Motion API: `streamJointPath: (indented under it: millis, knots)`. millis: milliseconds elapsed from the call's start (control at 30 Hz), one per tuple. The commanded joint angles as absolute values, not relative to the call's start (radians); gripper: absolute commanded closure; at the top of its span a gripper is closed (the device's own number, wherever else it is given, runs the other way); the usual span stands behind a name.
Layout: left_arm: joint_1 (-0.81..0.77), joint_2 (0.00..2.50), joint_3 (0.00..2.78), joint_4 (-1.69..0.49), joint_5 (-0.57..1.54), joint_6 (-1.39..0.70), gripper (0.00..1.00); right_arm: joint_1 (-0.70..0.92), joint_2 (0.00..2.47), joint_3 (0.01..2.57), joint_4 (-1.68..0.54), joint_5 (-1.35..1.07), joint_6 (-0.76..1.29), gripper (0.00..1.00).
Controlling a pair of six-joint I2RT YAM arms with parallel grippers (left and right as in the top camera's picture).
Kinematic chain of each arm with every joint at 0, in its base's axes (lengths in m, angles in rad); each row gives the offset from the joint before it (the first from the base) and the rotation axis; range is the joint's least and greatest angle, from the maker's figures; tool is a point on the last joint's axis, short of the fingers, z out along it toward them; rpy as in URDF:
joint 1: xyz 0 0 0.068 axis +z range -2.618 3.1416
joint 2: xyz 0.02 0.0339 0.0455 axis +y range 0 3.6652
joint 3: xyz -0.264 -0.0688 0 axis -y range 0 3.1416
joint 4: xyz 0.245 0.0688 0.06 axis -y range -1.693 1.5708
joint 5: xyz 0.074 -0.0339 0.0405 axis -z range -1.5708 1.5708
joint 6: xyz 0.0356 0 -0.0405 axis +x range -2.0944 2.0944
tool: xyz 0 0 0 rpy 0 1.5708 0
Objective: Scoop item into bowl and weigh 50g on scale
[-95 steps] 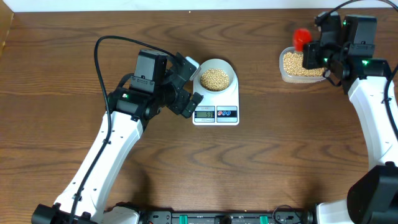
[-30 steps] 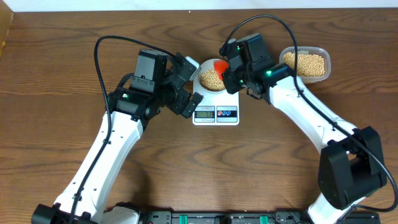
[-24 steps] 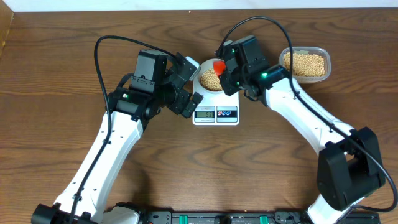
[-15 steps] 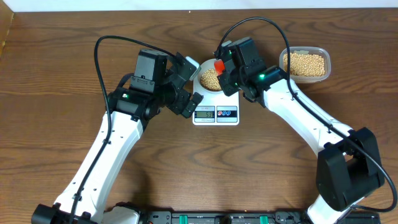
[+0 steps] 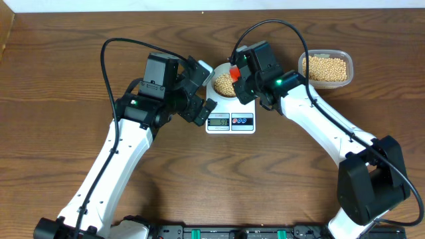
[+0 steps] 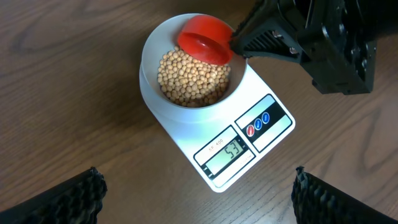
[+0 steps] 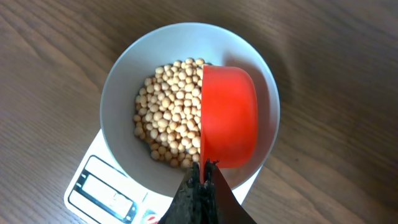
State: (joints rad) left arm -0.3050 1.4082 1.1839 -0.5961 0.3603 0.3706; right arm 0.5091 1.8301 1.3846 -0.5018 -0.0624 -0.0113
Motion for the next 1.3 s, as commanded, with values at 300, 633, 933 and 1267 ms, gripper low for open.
streamJointPath:
  millis: [300, 633, 933, 1267]
  knots:
    - [-0.305, 1.416, 1.182, -0.597, 0.354, 0.373, 0.02, 0.519, 1.835, 1.377, -0.507, -0.123, 0.004, 0.99]
    - [-0.305, 1.416, 1.182, -0.597, 0.354, 0.373, 0.02, 0.519, 1.851, 1.377, -0.514, -0.144, 0.007, 0.99]
    - [-0.305, 1.416, 1.182, -0.597, 0.354, 0.373, 0.02, 0.520, 1.878, 1.378, -0.501, -0.194, 0.026, 0.99]
    - [-0.305, 1.416, 1.182, -0.597, 0.354, 0.373, 0.02, 0.518, 1.877, 1.378, -0.496, -0.231, 0.030, 0.99]
